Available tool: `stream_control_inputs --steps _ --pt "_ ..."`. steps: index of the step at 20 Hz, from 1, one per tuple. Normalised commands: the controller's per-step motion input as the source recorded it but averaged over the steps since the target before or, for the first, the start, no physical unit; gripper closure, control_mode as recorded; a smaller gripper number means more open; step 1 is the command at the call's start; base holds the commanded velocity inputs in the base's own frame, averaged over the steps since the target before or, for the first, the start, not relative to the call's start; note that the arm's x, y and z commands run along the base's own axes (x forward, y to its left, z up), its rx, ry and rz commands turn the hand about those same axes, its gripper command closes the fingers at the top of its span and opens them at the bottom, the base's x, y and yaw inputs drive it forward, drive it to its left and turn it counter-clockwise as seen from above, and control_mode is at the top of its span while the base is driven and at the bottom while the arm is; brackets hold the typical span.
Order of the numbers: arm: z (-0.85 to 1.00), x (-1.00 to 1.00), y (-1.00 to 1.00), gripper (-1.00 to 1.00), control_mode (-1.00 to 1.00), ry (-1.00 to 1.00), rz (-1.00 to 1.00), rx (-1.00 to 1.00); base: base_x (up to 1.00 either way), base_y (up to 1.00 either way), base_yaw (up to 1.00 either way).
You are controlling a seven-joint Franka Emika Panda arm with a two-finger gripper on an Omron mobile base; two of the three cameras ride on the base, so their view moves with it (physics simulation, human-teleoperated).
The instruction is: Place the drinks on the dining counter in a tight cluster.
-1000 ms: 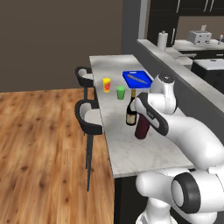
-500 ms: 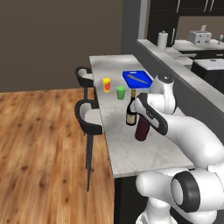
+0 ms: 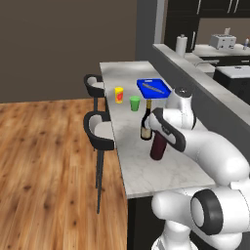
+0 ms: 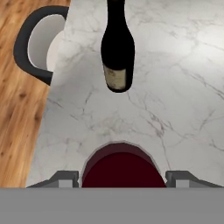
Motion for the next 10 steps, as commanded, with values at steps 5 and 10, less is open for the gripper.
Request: stream_control_inputs --steps 5,10 --pt "-0.03 0.08 0.00 1.00 -1.00 0.00 0.00 0.00 0.00 0.00 0.00" --pt "0.00 0.20 0.00 1.00 -1.00 0.00 0.00 0.00 0.00 0.00 0.00"
